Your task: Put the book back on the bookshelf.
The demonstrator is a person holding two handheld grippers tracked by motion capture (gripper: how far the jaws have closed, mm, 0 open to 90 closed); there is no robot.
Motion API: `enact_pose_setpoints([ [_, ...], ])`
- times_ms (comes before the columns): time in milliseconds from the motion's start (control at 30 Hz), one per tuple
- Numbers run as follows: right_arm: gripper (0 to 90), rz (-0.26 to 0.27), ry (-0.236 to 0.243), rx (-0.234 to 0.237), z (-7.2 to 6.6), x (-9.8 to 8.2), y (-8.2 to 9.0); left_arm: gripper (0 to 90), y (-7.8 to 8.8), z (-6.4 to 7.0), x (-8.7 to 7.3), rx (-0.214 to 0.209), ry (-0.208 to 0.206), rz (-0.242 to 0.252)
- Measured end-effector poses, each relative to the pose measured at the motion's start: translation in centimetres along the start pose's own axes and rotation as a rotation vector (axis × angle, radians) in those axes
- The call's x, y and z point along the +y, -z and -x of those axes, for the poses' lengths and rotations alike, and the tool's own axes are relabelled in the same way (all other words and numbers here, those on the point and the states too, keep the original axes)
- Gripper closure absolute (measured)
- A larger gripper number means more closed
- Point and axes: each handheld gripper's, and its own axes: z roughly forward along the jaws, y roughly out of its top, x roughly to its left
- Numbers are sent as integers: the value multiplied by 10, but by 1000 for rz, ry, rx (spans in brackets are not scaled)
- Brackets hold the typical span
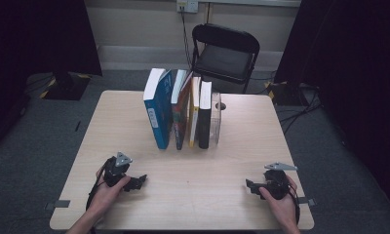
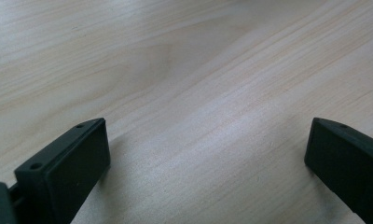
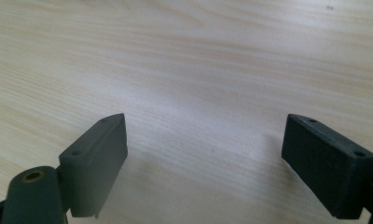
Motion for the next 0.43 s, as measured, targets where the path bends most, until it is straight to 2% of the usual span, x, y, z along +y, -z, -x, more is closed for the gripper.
enact_pose_setpoints([
  [67, 135, 7, 6, -23, -1, -4, -3, 0, 0, 0, 0, 1, -1, 0],
  [167, 129, 19, 53, -60, -5, -7, -5, 0, 0, 0, 0, 1, -1, 0],
  [267, 119, 85, 61, -64, -6, -13, -8, 0, 0, 0, 0, 1, -4, 0],
  [433, 119, 84, 59, -65, -6, -14, -8, 0, 0, 0, 0, 1, -1, 0],
])
